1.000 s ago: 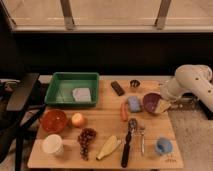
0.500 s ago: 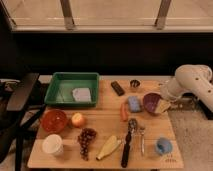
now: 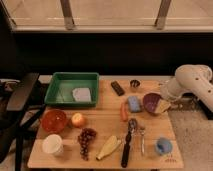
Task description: Wipe table surface with brush
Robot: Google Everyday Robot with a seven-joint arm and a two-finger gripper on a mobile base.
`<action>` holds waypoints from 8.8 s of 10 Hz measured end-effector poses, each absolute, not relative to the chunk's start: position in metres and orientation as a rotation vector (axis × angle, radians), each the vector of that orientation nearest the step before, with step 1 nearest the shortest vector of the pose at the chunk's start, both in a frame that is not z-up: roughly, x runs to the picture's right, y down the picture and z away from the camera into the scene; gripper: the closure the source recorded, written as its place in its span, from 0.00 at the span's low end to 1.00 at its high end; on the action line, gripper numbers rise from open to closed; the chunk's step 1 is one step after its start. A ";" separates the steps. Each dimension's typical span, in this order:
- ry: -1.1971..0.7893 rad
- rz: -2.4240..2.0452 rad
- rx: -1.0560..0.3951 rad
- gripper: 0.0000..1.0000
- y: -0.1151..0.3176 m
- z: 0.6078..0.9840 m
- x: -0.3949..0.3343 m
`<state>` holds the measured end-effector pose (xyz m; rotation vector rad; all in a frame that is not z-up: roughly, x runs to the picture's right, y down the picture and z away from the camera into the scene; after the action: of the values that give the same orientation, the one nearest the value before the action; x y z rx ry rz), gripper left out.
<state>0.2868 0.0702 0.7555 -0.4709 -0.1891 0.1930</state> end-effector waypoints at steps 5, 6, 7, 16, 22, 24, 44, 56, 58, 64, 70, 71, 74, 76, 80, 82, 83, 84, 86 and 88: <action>-0.270 -0.056 -0.492 0.26 0.090 0.754 0.258; -0.311 -0.180 -0.498 0.26 0.100 0.754 0.245; -0.349 -0.294 -0.510 0.26 0.113 0.752 0.235; -0.517 -0.857 -0.531 0.26 0.217 0.736 0.173; -0.526 -0.892 -0.551 0.26 0.230 0.733 0.168; -0.523 -0.898 -0.554 0.26 0.230 0.734 0.169; -0.562 -1.056 -0.610 1.00 0.277 0.748 0.121; -0.799 -1.132 -0.634 1.00 0.263 0.766 0.095; -0.819 -1.156 -0.625 1.00 0.259 0.767 0.081; -0.849 -1.109 -0.652 1.00 0.291 0.737 0.082; -0.703 -1.059 -0.735 1.00 0.262 0.754 0.137; -0.695 -1.069 -0.732 1.00 0.254 0.759 0.135; -0.725 -1.106 -0.719 1.00 0.253 0.766 0.112; -0.761 -1.123 -0.705 1.00 0.261 0.765 0.095; -0.767 -1.070 -0.730 1.00 0.294 0.739 0.109; -0.722 -1.032 -0.753 1.00 0.294 0.736 0.134; -0.694 -1.015 -0.766 1.00 0.291 0.736 0.147; -0.679 -1.007 -0.771 1.00 0.287 0.740 0.152; -0.648 -0.992 -0.769 1.00 0.265 0.757 0.163; -0.637 -1.001 -0.756 1.00 0.250 0.770 0.161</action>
<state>0.1613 0.2501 0.7696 -0.7559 -0.6369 -1.0009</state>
